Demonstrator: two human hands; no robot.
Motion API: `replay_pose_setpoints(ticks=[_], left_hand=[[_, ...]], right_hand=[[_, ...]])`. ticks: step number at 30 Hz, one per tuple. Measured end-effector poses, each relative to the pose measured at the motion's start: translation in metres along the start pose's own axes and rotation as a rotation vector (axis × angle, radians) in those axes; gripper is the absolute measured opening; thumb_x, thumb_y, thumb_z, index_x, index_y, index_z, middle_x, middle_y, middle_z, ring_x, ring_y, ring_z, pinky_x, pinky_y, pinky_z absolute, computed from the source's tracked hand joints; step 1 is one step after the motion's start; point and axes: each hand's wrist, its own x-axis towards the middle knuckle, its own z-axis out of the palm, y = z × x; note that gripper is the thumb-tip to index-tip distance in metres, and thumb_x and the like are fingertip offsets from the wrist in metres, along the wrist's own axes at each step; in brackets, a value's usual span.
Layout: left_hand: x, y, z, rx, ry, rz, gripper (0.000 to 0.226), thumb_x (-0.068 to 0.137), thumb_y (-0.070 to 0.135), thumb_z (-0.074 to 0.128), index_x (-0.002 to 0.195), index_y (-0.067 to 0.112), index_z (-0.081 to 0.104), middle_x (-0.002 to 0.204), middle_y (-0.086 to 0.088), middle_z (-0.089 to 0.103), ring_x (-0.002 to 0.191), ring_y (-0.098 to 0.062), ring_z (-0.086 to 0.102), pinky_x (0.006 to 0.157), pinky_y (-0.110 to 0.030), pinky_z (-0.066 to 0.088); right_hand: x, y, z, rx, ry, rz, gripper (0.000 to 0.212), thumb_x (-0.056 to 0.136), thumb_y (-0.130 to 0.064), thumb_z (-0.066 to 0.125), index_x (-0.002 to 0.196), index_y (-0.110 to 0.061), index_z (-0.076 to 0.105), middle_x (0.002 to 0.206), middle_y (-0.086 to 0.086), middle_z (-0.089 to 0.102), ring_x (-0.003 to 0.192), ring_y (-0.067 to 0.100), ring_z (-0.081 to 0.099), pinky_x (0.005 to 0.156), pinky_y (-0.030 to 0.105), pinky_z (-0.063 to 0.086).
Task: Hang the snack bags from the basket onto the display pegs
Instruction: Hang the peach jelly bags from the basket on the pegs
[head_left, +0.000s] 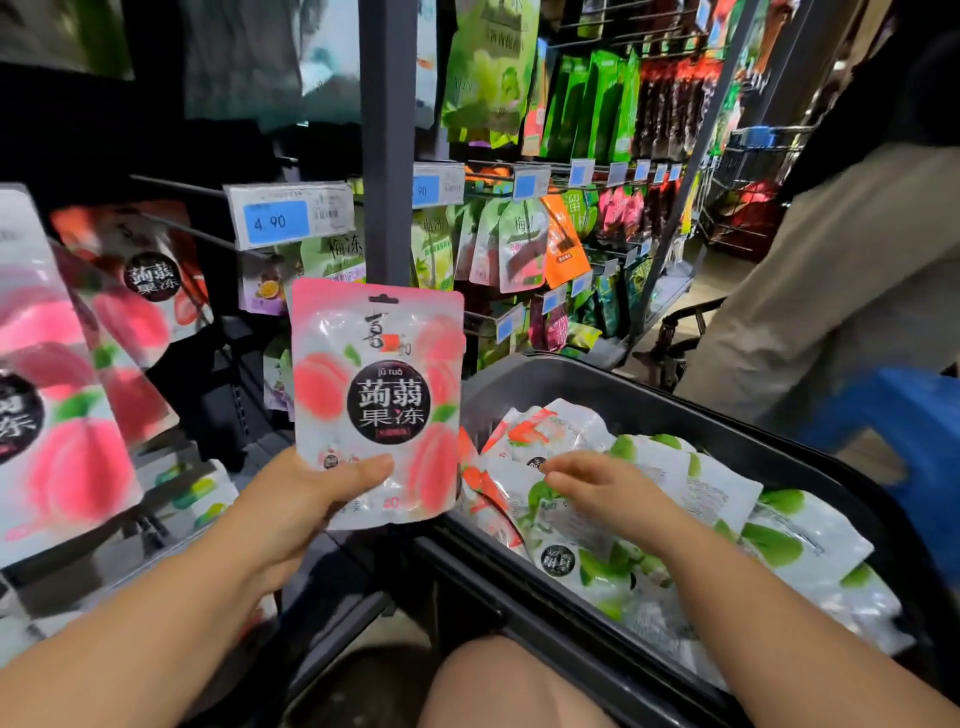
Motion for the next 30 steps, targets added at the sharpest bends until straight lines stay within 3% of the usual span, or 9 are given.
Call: replay_pose_setpoints(ticks=[4, 7, 10, 13, 15, 19, 22, 26, 30], left_hand=[[0.005, -0.008, -0.012, 0.033, 0.02, -0.044, 0.051, 0.064, 0.009, 0.08, 0.113, 0.011, 0.068, 0.106, -0.005, 0.075, 0.098, -0.02, 0.072, 0.072, -0.018, 0.056], [0.005, -0.01, -0.012, 0.03, 0.064, -0.065, 0.037, 0.077, 0.0, 0.076, 0.111, 0.012, 0.069, 0.104, -0.004, 0.076, 0.095, -0.017, 0.072, 0.07, -0.017, 0.056], [0.005, -0.008, -0.011, 0.034, 0.08, -0.081, 0.031, 0.081, -0.001, 0.07, 0.11, 0.012, 0.069, 0.103, -0.004, 0.076, 0.097, -0.019, 0.072, 0.081, -0.027, 0.052], [0.005, -0.008, -0.011, 0.053, 0.08, -0.079, 0.031, 0.081, 0.001, 0.071, 0.109, 0.013, 0.07, 0.103, -0.003, 0.076, 0.098, -0.019, 0.072, 0.081, -0.028, 0.051], [0.005, -0.008, -0.01, 0.05, 0.081, -0.074, 0.029, 0.082, -0.001, 0.07, 0.107, 0.013, 0.07, 0.1, -0.002, 0.076, 0.093, -0.016, 0.073, 0.073, -0.021, 0.053], [0.005, -0.007, -0.01, 0.031, 0.072, -0.063, 0.029, 0.083, -0.005, 0.068, 0.108, 0.011, 0.069, 0.099, -0.004, 0.076, 0.087, -0.014, 0.073, 0.063, -0.014, 0.055], [0.004, -0.007, -0.01, 0.031, 0.069, -0.055, 0.03, 0.082, -0.004, 0.069, 0.109, 0.01, 0.069, 0.1, -0.004, 0.076, 0.089, -0.015, 0.073, 0.065, -0.016, 0.055], [0.005, -0.009, -0.011, 0.029, 0.063, -0.054, 0.036, 0.077, 0.005, 0.073, 0.112, 0.011, 0.068, 0.103, -0.004, 0.076, 0.098, -0.022, 0.072, 0.078, -0.026, 0.054], [0.003, -0.011, -0.006, 0.024, 0.06, -0.058, 0.029, 0.081, 0.001, 0.071, 0.108, 0.012, 0.069, 0.099, -0.003, 0.076, 0.089, -0.016, 0.073, 0.067, -0.017, 0.056]], right_hand=[[0.007, -0.001, 0.033, -0.123, -0.064, -0.027, 0.029, 0.089, -0.038, 0.071, 0.114, -0.024, 0.069, 0.105, -0.01, 0.069, 0.099, 0.006, 0.064, 0.092, 0.023, 0.05], [0.011, -0.006, 0.051, -0.232, -0.035, -0.024, 0.039, 0.081, -0.046, 0.077, 0.113, -0.026, 0.067, 0.086, -0.014, 0.063, 0.081, 0.006, 0.061, 0.078, 0.024, 0.049], [0.013, -0.01, 0.057, -0.358, -0.009, 0.004, 0.039, 0.081, -0.053, 0.073, 0.111, -0.029, 0.065, 0.08, -0.014, 0.057, 0.078, 0.009, 0.058, 0.071, 0.026, 0.044], [0.018, -0.008, 0.058, -0.418, 0.014, 0.031, 0.021, 0.09, -0.047, 0.063, 0.089, -0.026, 0.066, 0.079, -0.007, 0.063, 0.081, 0.018, 0.062, 0.07, 0.03, 0.047], [0.02, -0.006, 0.058, -0.412, 0.023, 0.046, 0.029, 0.094, -0.04, 0.059, 0.07, -0.024, 0.058, 0.073, -0.005, 0.061, 0.077, 0.019, 0.06, 0.067, 0.031, 0.044], [0.016, -0.009, 0.052, -0.237, 0.097, 0.047, 0.036, 0.099, -0.027, 0.056, 0.064, -0.018, 0.054, 0.067, 0.0, 0.057, 0.067, 0.014, 0.052, 0.061, 0.027, 0.038], [0.014, -0.008, 0.044, 0.05, 0.25, 0.047, 0.032, 0.101, -0.024, 0.052, 0.085, -0.001, 0.066, 0.083, 0.016, 0.066, 0.081, 0.028, 0.059, 0.075, 0.031, 0.043], [0.012, -0.011, 0.036, 0.242, 0.319, 0.073, 0.032, 0.104, -0.034, 0.045, 0.092, -0.017, 0.07, 0.096, 0.003, 0.072, 0.097, 0.023, 0.065, 0.093, 0.038, 0.048], [0.008, -0.014, 0.033, 0.356, 0.34, 0.097, 0.032, 0.104, -0.033, 0.046, 0.092, -0.019, 0.071, 0.093, 0.002, 0.075, 0.094, 0.022, 0.068, 0.088, 0.034, 0.05]])
